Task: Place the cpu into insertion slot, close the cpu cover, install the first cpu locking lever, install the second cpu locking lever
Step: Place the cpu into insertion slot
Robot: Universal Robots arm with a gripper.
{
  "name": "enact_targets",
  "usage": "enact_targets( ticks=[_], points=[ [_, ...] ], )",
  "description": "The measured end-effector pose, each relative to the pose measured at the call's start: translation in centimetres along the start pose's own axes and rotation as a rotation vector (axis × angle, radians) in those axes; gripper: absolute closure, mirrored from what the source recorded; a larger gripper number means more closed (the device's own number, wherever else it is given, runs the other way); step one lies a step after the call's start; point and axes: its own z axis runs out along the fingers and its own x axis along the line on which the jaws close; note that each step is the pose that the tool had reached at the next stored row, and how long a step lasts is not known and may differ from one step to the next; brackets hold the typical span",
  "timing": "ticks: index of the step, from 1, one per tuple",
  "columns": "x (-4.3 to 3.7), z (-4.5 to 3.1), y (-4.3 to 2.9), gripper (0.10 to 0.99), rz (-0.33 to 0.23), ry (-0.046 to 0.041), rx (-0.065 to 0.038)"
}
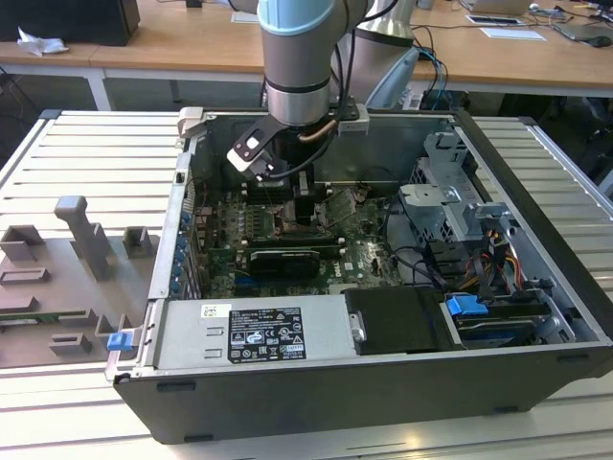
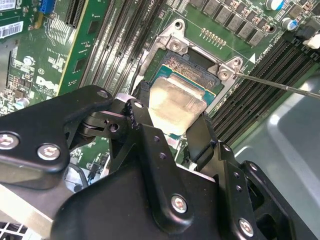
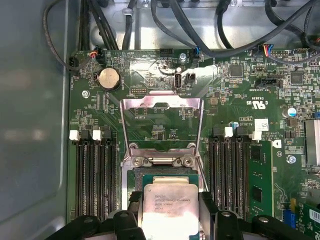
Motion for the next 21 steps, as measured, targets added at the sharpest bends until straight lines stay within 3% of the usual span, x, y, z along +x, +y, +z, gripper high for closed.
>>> enact_targets(
  ticks=[15, 21],
  points=[
    [0.00, 0.21, -0.18, 0.549, 0.000, 0.0001, 0.000],
    [0.02, 1.04, -0.33, 0.549, 0.000, -0.0003, 0.000]
  ],
)
